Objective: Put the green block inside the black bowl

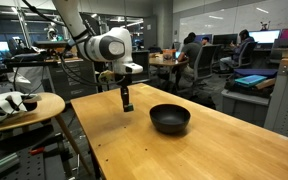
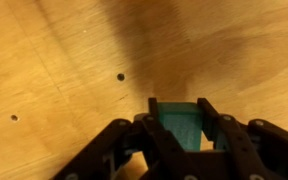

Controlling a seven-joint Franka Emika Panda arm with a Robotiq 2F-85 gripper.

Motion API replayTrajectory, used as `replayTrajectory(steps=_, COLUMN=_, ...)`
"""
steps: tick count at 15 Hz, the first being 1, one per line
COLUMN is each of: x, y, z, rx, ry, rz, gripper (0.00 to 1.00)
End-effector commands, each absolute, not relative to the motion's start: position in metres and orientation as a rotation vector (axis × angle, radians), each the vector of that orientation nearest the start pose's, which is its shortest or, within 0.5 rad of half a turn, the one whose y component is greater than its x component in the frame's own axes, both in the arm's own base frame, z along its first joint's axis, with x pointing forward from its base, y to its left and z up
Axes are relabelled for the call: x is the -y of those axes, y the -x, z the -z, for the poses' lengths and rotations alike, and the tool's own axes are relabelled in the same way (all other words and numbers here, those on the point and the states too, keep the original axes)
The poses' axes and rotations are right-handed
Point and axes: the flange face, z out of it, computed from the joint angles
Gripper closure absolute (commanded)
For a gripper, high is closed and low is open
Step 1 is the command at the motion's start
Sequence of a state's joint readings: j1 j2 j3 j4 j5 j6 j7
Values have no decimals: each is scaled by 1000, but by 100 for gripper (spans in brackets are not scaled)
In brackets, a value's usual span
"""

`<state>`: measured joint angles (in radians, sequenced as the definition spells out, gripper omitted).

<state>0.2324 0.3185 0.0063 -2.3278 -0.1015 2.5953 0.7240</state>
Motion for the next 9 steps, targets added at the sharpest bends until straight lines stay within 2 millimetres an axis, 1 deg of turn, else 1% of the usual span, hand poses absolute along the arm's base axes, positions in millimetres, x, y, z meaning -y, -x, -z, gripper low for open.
replayTrajectory(steps=1, x=-113, y=-490, z=-249, rx=-623, ry=3184, rz=31, gripper=83)
replayTrajectory(steps=3, x=-100, y=-494, z=-269, rx=-639, ry=3194, rz=70, gripper=83)
replayTrajectory(steps=5, x=-81, y=-501, z=-285, rx=-681, ry=3187, rz=118, gripper=83)
replayTrajectory(steps=7, x=-61, y=-510, z=-295, rx=-733, ry=3183, rz=157, gripper=83)
replayTrajectory(steps=9, x=-40, y=-521, z=-300, rx=-772, ry=3175, rz=191, gripper=83)
